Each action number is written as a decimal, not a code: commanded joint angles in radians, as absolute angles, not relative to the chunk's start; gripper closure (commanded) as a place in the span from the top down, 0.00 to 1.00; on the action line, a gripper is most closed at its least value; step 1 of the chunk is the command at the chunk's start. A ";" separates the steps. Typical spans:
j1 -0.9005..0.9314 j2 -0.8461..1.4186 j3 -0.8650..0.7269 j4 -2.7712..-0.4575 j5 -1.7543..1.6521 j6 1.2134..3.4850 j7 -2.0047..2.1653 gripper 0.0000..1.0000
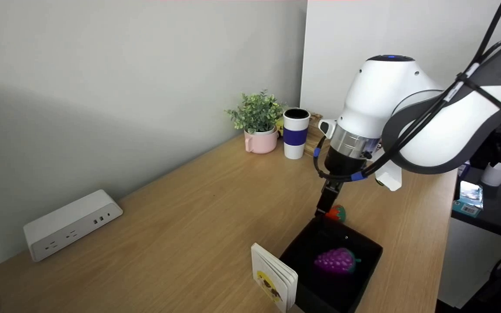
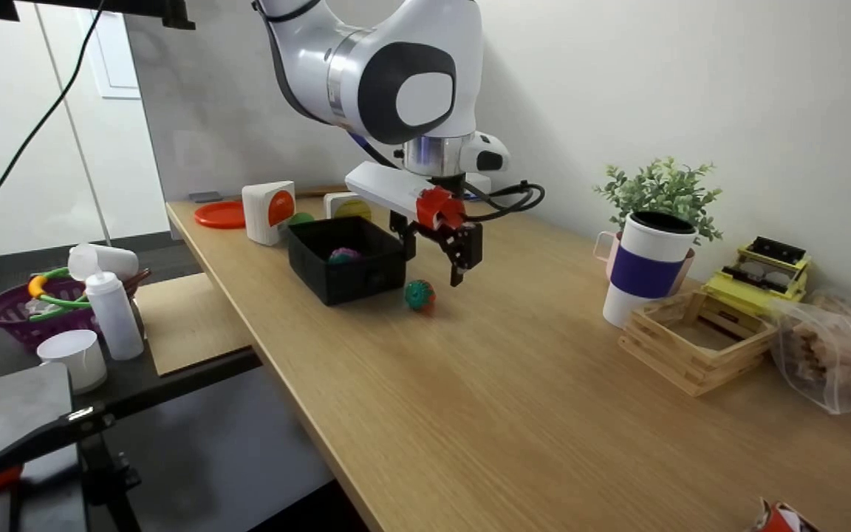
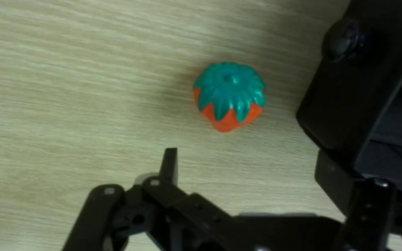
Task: Put the plastic grapes and strawberry in the box respectively
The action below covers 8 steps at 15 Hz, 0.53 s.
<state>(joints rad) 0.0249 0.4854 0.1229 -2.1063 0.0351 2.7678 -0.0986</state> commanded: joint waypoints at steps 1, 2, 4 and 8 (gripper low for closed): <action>-0.011 0.511 0.153 -2.080 0.070 2.772 -0.141 1.00; -0.008 0.508 0.145 -2.081 0.065 2.770 -0.134 1.00; 0.003 0.500 0.123 -2.087 0.045 2.761 -0.118 1.00; 0.016 0.486 0.090 -2.097 0.026 2.736 -0.097 1.00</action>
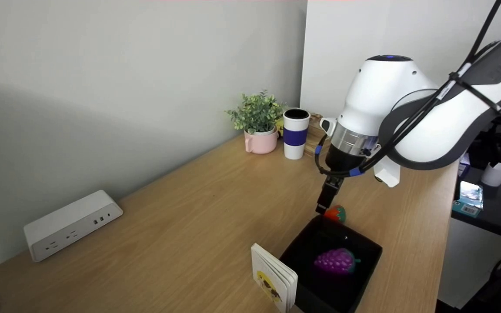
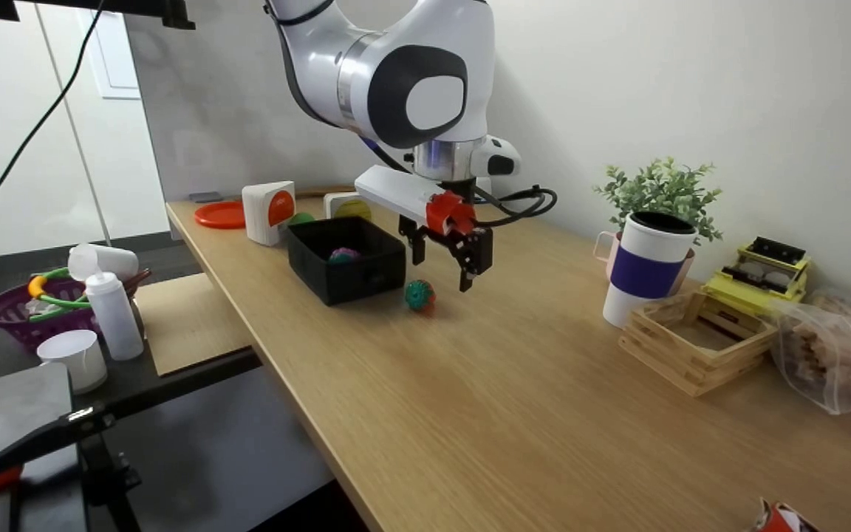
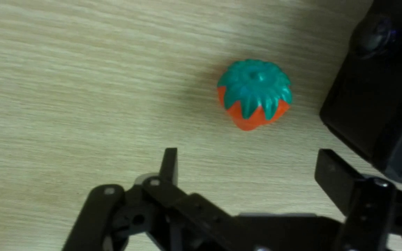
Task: Put the plastic grapes and strawberry in the box respectively
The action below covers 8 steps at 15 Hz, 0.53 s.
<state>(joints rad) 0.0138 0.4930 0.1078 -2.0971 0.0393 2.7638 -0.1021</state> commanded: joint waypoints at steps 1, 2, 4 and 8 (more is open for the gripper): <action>0.017 0.486 0.086 -2.098 0.027 2.734 -0.092 1.00; 0.017 0.485 0.084 -2.100 0.029 2.730 -0.090 1.00; 0.018 0.485 0.081 -2.103 0.031 2.725 -0.086 1.00; 0.018 0.487 0.086 -2.101 0.038 2.708 -0.078 1.00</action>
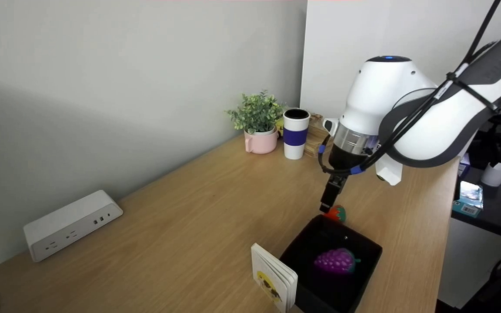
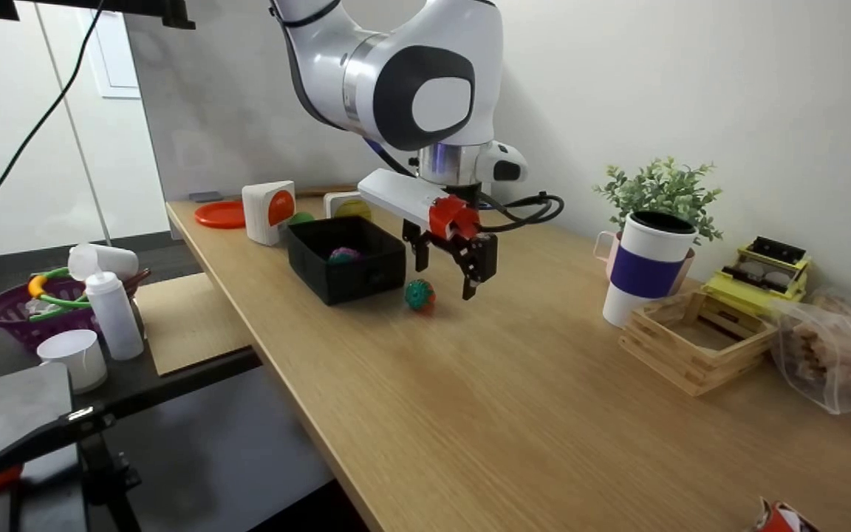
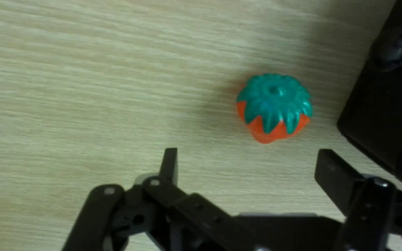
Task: Put the plastic grapes and strawberry in the box respectively
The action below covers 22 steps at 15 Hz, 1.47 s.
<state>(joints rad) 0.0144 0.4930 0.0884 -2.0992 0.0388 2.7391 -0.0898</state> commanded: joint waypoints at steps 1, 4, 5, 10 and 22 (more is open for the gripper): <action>0.019 0.488 0.087 -2.101 0.039 2.705 -0.077 1.00; 0.019 0.490 0.089 -2.099 0.043 2.694 -0.075 1.00; 0.019 0.491 0.090 -2.099 0.045 2.689 -0.074 1.00; 0.017 0.505 0.093 -2.091 0.053 2.656 -0.075 1.00; 0.017 0.526 0.096 -2.076 0.053 2.635 -0.081 0.71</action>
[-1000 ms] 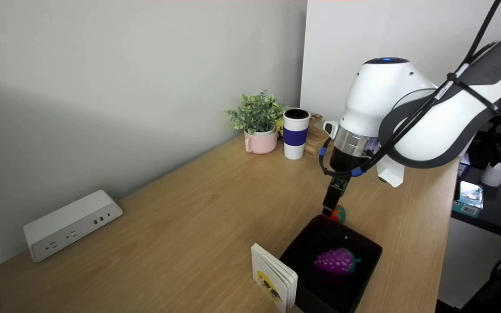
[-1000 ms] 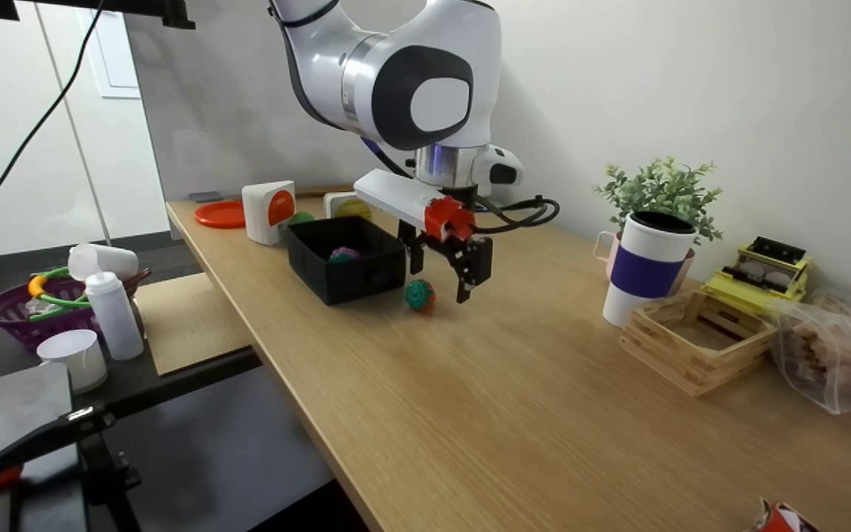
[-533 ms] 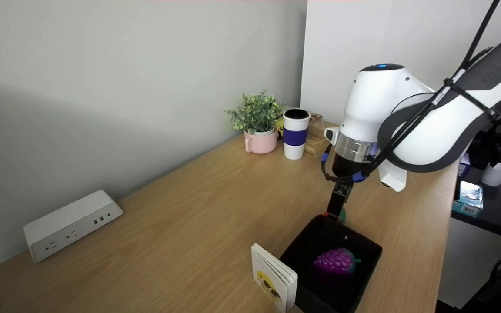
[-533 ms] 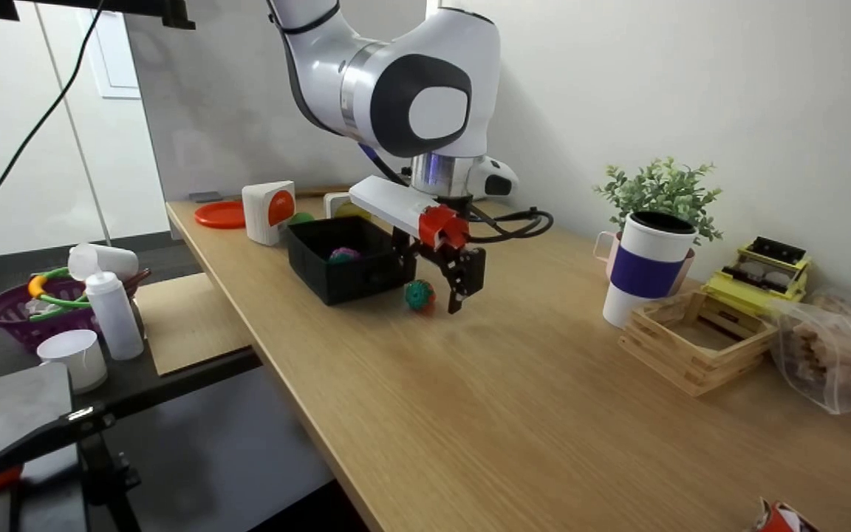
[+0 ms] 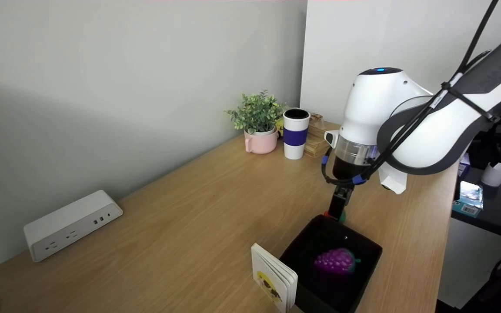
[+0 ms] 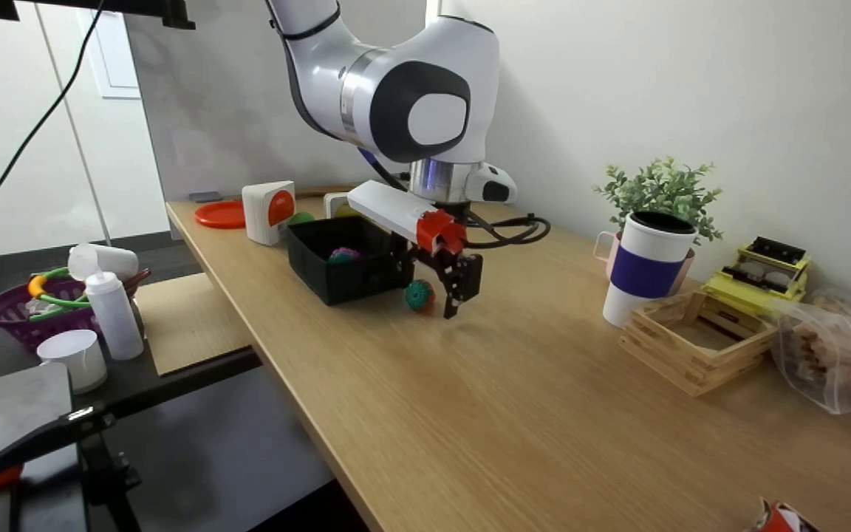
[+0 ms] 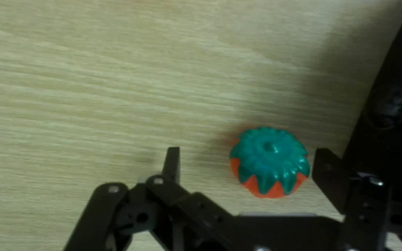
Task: Put the plastic grapes and strawberry in the box respectively
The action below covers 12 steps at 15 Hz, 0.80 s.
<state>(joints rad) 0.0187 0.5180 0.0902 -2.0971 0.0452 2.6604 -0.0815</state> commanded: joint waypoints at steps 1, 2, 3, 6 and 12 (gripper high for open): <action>0.017 0.525 0.096 -2.075 0.053 2.636 -0.082 0.68; 0.018 0.525 0.096 -2.074 0.051 2.636 -0.081 0.62; 0.019 0.525 0.096 -2.073 0.051 2.635 -0.081 0.53; 0.020 0.525 0.096 -2.071 0.049 2.635 -0.081 0.35; 0.026 0.515 0.093 -2.075 0.043 2.637 -0.078 0.28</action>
